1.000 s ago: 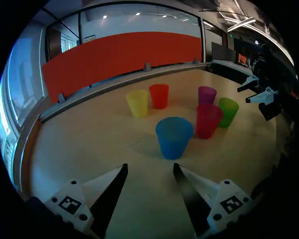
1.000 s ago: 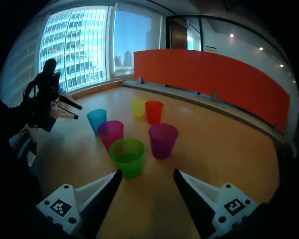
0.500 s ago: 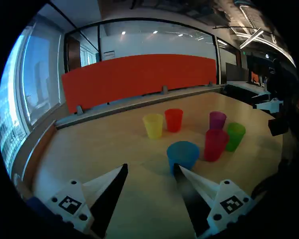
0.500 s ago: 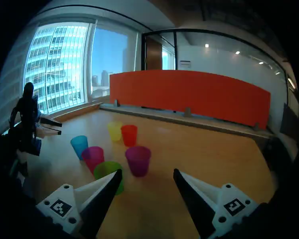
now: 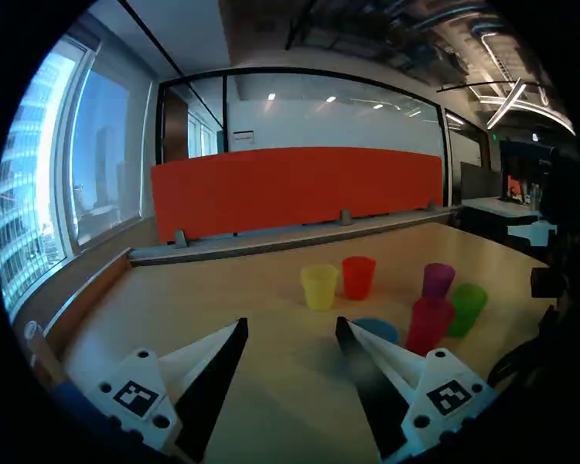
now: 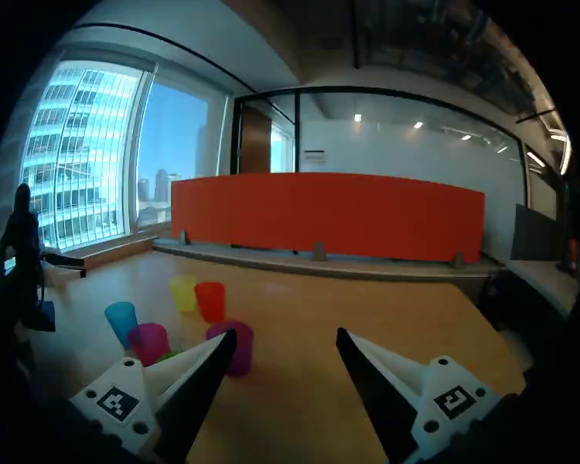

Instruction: Pour water

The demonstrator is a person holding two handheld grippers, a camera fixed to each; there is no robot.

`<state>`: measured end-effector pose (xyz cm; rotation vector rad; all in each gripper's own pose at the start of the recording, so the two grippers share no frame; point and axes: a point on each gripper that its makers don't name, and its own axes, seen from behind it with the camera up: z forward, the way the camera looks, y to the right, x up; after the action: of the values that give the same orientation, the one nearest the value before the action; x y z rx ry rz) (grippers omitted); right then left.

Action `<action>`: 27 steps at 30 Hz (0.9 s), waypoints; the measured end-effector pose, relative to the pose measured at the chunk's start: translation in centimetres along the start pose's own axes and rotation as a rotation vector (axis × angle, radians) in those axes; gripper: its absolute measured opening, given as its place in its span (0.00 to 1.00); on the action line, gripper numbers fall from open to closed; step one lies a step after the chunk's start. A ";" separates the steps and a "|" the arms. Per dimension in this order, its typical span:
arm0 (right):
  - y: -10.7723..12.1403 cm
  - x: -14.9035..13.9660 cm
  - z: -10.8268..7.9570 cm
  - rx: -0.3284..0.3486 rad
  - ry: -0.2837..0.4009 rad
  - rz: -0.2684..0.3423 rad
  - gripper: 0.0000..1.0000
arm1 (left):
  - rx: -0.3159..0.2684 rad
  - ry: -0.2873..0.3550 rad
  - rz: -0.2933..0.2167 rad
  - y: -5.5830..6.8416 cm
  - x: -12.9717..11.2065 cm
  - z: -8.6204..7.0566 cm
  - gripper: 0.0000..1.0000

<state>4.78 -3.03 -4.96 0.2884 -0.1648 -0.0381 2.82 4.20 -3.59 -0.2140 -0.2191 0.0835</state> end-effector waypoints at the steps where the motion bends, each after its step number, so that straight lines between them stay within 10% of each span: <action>1: 0.1 0.2 0.1 -0.013 0.010 0.001 1.00 | 0.010 0.009 -0.005 -0.1 0.2 0.0 0.84; 27: 3.0 4.5 0.1 -0.280 0.214 0.015 0.99 | 0.173 0.199 -0.100 -3.1 5.3 -0.3 0.84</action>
<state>9.22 -0.50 -3.29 0.0105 0.0519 -0.0153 8.18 1.69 -2.09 -0.0377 -0.0238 -0.0187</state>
